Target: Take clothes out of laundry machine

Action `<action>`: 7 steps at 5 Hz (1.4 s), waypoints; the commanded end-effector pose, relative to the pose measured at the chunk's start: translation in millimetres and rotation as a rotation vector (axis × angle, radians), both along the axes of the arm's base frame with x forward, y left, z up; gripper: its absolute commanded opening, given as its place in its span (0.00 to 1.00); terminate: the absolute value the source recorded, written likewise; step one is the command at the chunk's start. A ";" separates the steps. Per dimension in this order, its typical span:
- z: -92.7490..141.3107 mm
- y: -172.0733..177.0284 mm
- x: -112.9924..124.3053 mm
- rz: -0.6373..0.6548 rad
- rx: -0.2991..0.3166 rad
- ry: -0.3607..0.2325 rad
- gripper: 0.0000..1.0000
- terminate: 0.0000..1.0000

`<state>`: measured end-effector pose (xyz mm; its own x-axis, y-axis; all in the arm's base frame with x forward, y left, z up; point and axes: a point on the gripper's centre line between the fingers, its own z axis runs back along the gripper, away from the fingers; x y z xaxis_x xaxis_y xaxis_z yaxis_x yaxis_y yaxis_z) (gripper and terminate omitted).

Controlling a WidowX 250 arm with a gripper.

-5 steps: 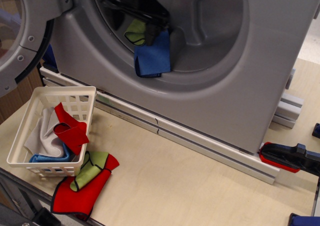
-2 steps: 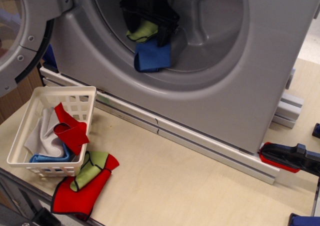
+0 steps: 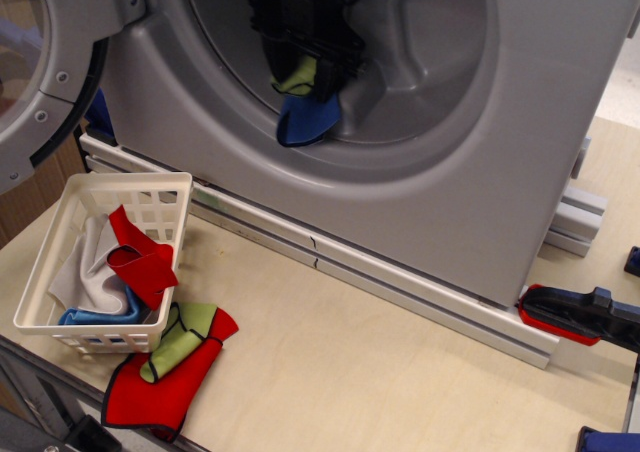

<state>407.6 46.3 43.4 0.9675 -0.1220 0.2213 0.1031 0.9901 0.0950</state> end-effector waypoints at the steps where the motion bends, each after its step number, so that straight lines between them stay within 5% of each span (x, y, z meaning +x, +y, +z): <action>1: 12.7 -0.5 -15.5 0.042 0.107 0.036 0.00 0.00; 4: 51.7 15.0 -70.6 0.213 0.223 -0.028 0.00 0.00; 5: 67.7 27.6 -102.0 0.344 0.233 0.011 0.00 0.00; 6: 55.8 37.5 -131.4 0.403 0.217 0.097 0.00 0.00; 7: 15.9 47.3 -156.4 0.489 0.238 0.228 0.00 0.00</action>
<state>245.9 105.5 40.3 0.9403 0.3396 -0.0206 -0.3116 0.8839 0.3488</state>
